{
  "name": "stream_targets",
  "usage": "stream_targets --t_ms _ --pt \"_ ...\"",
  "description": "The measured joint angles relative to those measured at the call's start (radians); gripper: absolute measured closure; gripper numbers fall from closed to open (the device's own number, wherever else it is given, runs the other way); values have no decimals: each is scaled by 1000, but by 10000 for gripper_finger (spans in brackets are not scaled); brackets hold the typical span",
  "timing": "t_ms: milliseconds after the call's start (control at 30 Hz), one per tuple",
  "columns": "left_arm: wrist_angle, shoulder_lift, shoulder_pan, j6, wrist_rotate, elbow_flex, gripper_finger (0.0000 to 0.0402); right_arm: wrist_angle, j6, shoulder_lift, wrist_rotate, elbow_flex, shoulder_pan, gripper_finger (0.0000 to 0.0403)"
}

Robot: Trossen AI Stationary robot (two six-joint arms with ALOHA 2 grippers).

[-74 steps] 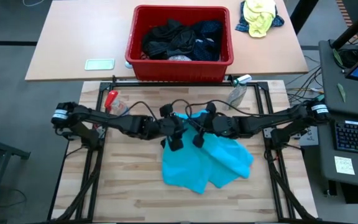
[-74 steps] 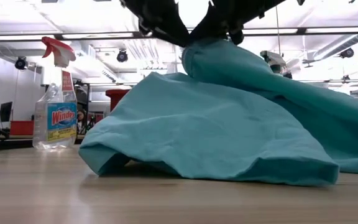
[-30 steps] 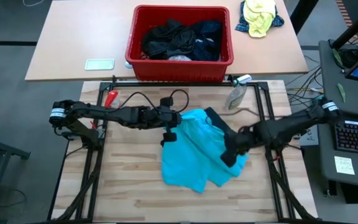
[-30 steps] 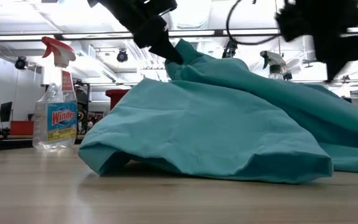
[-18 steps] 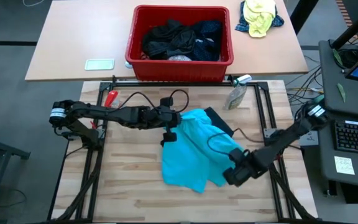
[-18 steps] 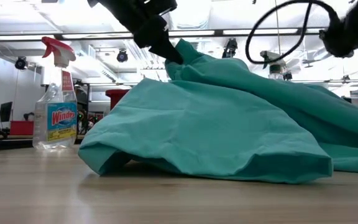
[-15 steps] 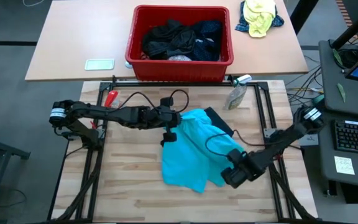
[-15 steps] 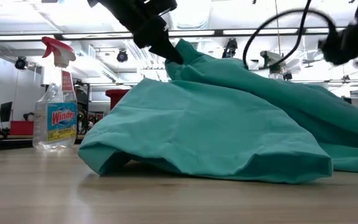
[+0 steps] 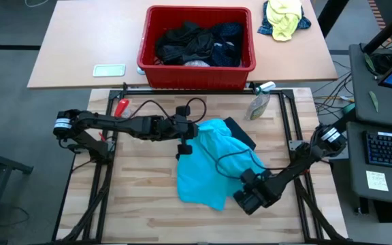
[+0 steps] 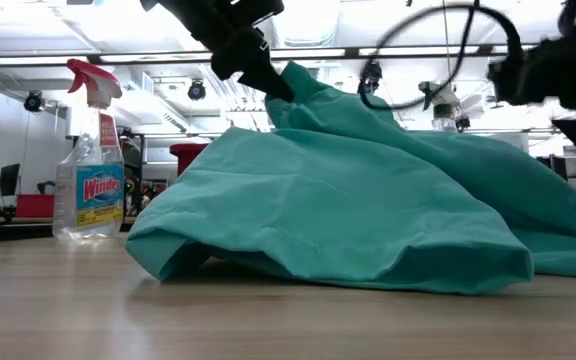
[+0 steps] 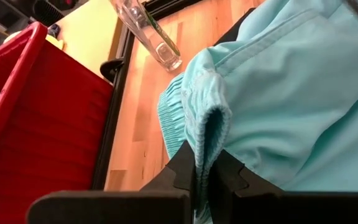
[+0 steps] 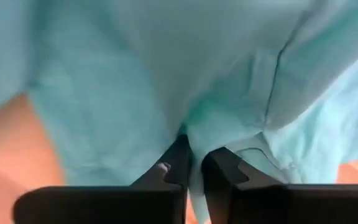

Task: Fold Laundry from Bin
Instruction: Fold the light blue shorts

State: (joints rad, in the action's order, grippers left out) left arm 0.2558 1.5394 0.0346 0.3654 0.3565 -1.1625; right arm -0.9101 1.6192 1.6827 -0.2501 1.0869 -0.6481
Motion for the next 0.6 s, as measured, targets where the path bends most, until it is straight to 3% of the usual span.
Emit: stream_targets --t_ms 333,600 --pt "74 -93 37 79 1 -19 401 -9 -118 -8 -267 217 -42 394" --pt "214 -179 115 86 0 -38 401 264 -447 31 -351 313 -31 394"
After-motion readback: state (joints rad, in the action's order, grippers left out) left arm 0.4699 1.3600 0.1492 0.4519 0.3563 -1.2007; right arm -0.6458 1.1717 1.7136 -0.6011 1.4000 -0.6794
